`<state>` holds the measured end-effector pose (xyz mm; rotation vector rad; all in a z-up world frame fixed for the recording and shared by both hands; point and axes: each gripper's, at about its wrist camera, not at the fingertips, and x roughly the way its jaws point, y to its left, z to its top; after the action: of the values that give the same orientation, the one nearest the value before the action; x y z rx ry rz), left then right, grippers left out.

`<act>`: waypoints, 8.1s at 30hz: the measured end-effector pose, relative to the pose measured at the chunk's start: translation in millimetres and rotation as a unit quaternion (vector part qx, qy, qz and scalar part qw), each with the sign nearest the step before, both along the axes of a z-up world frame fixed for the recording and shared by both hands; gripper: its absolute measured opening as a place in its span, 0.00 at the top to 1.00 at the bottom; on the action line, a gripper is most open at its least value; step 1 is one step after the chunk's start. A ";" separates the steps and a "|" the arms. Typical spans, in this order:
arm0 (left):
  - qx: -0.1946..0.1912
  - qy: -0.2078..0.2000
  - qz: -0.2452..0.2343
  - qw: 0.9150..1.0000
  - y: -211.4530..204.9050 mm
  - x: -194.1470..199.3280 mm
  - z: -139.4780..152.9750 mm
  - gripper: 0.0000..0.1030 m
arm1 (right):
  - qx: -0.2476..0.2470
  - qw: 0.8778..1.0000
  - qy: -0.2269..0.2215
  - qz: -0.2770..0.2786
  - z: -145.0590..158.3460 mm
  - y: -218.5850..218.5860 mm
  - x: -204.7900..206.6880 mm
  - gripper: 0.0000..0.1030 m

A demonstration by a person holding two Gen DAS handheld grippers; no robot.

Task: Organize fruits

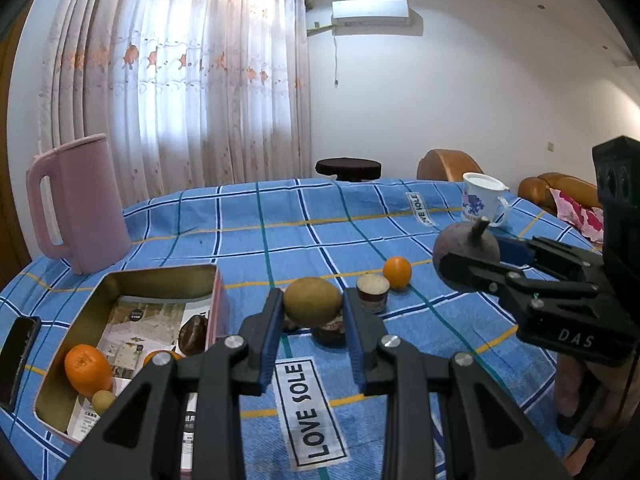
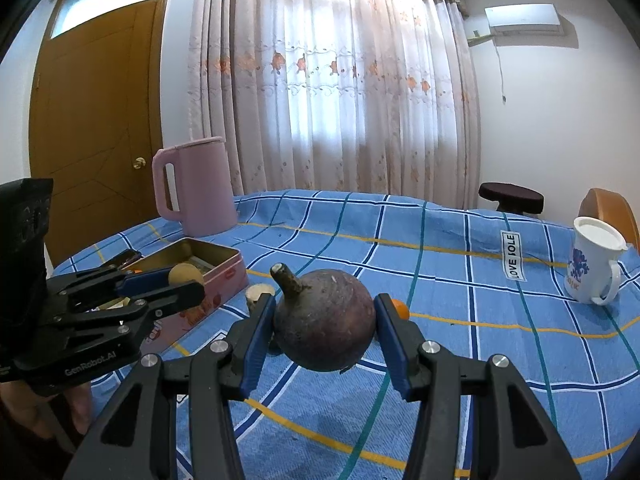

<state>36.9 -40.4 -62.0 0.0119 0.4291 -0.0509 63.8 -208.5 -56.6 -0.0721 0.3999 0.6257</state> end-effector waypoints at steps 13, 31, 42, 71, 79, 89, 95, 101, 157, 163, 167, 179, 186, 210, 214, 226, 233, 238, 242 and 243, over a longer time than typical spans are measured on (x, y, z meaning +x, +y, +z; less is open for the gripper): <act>0.013 -0.018 0.004 1.000 -4.7 -6.0 3.1 0.70 | 0.006 1.000 -0.027 -0.002 3.6 -2.1 -9.9 0.49; 0.009 -0.027 0.006 1.000 -2.1 -10.2 5.2 0.70 | 0.007 0.999 -0.040 -0.010 5.1 -3.6 -11.9 0.49; -0.003 -0.006 0.015 1.000 16.0 -2.7 3.3 0.70 | -0.016 0.999 -0.026 -0.012 3.0 10.3 -6.8 0.49; -0.017 0.052 0.113 0.992 124.9 5.3 -3.6 0.70 | -0.040 0.992 -0.004 0.118 19.2 157.9 14.3 0.49; -0.025 0.060 0.134 0.989 149.0 1.5 -8.8 0.70 | -0.047 0.988 0.021 0.143 8.4 196.1 15.6 0.49; -0.028 0.070 0.147 0.986 161.7 5.1 -12.6 0.70 | -0.057 0.985 0.048 0.156 -7.8 209.3 15.9 0.49; -0.031 0.070 0.149 0.986 167.4 6.5 -11.3 0.70 | -0.072 0.982 0.056 0.166 -17.5 209.6 9.0 0.49; -0.033 0.074 0.144 0.986 165.7 7.7 -11.7 0.70 | -0.083 0.977 0.062 0.184 -18.5 210.2 1.2 0.49; 0.017 0.114 -0.025 0.993 -10.6 60.0 -12.1 0.21 | -0.072 0.986 0.087 -0.121 -16.0 17.9 62.3 0.65; 0.018 0.182 -0.043 0.982 -26.3 90.7 -36.5 0.48 | -0.035 0.987 0.107 -0.119 -18.2 2.4 67.0 0.64; 0.017 0.204 -0.041 0.978 -25.5 101.0 -42.3 0.49 | -0.039 0.987 0.106 -0.111 -18.9 7.1 66.7 0.64; -0.038 0.189 -0.037 0.980 -7.2 99.9 -38.1 0.61 | -0.033 0.991 0.091 -0.094 -15.7 7.9 61.2 0.64; -0.013 0.118 -0.018 0.993 -8.2 79.8 -20.3 0.61 | -0.023 0.995 0.066 -0.070 -9.9 9.6 51.9 0.64; 0.005 0.038 0.005 0.999 -11.0 56.7 -3.9 0.61 | -0.007 0.999 0.013 -0.047 -2.3 7.4 33.1 0.64; 0.004 0.027 0.008 1.000 -10.1 52.7 -2.4 0.61 | -0.003 0.999 0.006 -0.048 -1.3 6.4 30.4 0.64; 0.007 -0.008 0.011 1.000 -10.5 39.9 2.1 0.61 | 0.004 0.999 -0.025 -0.046 3.0 5.2 19.6 0.64; -0.001 -0.007 0.011 1.000 -7.1 38.9 2.8 0.61 | 0.006 0.999 -0.023 -0.044 2.7 3.8 21.0 0.64; -0.010 0.000 0.013 1.000 0.3 38.8 2.1 0.61 | 0.001 0.999 -0.015 -0.036 2.7 13.1 23.2 0.64; -0.014 0.005 0.014 1.000 5.8 38.8 1.4 0.61 | -0.005 0.999 -0.017 -0.026 5.3 24.7 20.7 0.64; -0.014 0.005 0.014 1.000 6.8 38.3 1.4 0.61 | -0.005 1.000 -0.017 -0.025 6.2 26.7 20.5 0.64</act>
<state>75.2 -33.6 -60.6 -0.0220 0.4381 -0.0296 84.2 -181.8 -50.4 -0.0823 0.3718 0.5732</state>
